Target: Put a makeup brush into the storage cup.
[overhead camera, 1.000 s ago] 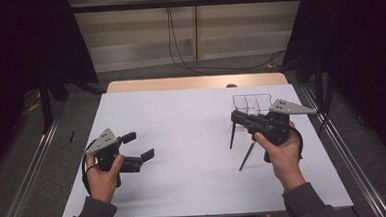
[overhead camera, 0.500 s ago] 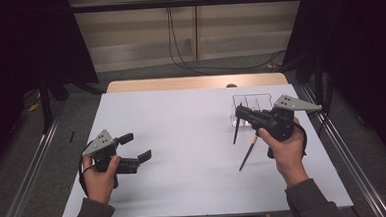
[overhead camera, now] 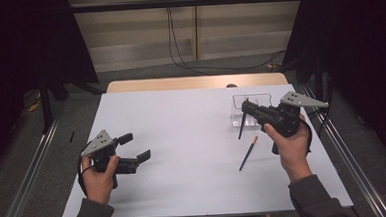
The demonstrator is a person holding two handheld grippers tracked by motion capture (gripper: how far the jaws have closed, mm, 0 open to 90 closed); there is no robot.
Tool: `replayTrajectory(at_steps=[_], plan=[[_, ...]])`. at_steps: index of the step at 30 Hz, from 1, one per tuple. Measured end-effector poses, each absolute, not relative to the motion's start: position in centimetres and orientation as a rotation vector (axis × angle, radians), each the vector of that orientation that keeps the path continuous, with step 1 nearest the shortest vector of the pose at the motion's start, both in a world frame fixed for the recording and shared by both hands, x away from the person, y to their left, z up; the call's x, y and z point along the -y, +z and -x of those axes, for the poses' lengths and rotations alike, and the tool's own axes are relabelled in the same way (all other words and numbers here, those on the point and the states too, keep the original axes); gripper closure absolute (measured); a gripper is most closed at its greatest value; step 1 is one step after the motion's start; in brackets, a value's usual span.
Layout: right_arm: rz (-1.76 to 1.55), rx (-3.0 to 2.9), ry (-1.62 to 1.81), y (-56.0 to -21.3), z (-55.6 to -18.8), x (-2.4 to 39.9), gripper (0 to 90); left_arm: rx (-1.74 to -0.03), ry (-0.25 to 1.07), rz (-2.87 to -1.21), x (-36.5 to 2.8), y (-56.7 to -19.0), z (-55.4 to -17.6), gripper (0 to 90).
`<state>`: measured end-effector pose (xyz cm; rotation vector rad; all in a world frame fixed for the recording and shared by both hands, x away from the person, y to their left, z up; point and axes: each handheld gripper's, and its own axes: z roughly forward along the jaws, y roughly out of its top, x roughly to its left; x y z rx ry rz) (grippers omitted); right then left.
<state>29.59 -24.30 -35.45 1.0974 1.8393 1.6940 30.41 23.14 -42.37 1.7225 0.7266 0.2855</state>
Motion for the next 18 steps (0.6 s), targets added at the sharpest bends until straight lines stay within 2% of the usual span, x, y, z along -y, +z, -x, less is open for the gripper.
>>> replayTrajectory(at_steps=[18], plan=[[-1.130, -1.772, 1.625, -35.1, -30.6, 26.8, 85.2, -0.721, 0.279, -1.731, -23.0, -42.5, -30.4, 2.4]])
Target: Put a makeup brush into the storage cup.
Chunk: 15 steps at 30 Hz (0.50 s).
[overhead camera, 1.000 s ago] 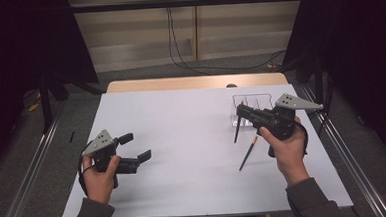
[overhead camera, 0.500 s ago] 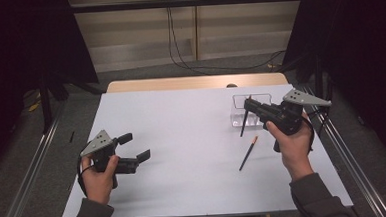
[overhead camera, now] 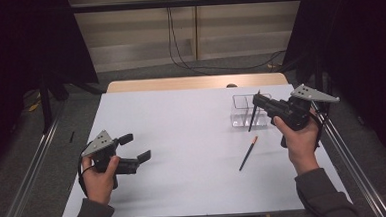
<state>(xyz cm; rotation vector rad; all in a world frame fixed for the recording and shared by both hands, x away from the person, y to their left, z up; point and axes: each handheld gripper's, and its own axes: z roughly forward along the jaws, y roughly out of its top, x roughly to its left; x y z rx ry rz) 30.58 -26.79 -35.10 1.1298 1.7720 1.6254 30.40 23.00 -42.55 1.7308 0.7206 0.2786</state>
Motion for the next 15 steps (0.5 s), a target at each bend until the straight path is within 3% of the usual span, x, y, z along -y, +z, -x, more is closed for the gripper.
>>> replayTrajectory(at_steps=[15], plan=[[-1.133, -1.751, 1.598, -34.8, -31.8, 27.7, 85.2, -0.723, 0.282, -1.737, -22.9, -42.6, -30.4, 2.4]])
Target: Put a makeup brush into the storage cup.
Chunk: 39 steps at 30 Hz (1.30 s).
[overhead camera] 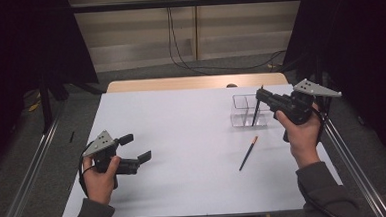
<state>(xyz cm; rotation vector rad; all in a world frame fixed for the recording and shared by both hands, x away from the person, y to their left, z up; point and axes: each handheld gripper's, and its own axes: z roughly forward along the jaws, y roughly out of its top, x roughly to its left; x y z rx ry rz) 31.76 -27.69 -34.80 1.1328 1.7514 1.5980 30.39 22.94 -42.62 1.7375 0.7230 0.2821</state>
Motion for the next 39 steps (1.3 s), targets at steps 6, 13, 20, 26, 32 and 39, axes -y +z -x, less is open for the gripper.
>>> replayTrajectory(at_steps=[6, 13, 20, 26, 32, 39], plan=[[-1.134, -1.743, 1.587, -34.8, -32.3, 28.0, 85.2, -0.721, 0.283, -1.742, -23.0, -42.6, -30.4, 2.4], [-1.133, -1.737, 1.574, -34.6, -32.7, 28.5, 85.2, -0.723, 0.291, -1.742, -23.0, -42.6, -30.4, 2.6], [-1.139, -1.718, 1.567, -34.4, -33.0, 29.0, 85.2, -0.723, 0.285, -1.738, -23.0, -42.6, -30.4, 2.6], [-1.139, -1.716, 1.553, -34.4, -33.3, 29.2, 85.1, -0.727, 0.288, -1.737, -23.1, -42.6, -30.4, 2.6], [-1.137, -1.709, 1.546, -34.2, -33.7, 29.5, 85.1, -0.724, 0.291, -1.747, -23.0, -42.6, -30.5, 2.7], [-1.147, -1.693, 1.537, -34.1, -34.1, 29.8, 85.2, -0.724, 0.288, -1.744, -23.0, -42.7, -30.5, 2.7]])
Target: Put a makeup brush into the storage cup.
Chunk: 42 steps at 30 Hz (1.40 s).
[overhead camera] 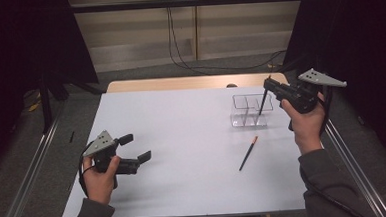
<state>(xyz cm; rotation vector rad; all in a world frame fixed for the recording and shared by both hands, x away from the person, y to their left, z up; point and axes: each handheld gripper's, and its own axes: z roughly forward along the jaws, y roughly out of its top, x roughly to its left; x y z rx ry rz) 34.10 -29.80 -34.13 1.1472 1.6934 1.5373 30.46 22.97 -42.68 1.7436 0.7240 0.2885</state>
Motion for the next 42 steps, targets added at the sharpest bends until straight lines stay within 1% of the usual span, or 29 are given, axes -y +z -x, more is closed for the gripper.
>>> replayTrajectory(at_steps=[42], plan=[[-1.181, -1.643, 1.450, -34.4, -36.3, 32.0, 85.2, -0.726, 0.291, -1.756, -23.1, -42.9, -30.6, 2.9]])
